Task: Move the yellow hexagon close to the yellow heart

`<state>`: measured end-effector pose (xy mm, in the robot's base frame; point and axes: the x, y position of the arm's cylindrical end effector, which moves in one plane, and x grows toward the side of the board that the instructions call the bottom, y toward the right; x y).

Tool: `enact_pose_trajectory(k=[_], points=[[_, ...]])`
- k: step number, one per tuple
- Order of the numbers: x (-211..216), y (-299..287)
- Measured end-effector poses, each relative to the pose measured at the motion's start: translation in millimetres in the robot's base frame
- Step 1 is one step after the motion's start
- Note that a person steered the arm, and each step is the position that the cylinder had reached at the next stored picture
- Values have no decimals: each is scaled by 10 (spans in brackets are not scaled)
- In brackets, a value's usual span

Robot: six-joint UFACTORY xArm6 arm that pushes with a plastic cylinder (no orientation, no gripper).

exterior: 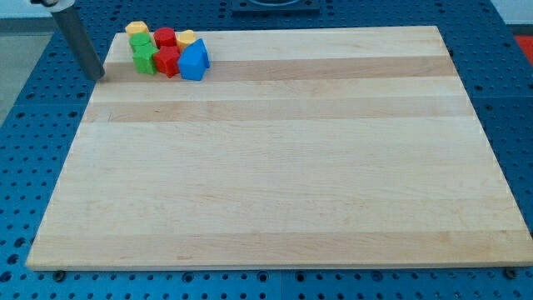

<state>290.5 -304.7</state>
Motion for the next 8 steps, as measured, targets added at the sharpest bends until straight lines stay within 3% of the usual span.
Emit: enact_pose_trajectory(k=[2,5,8], points=[[-990,0],[-994,55],[-991,532]])
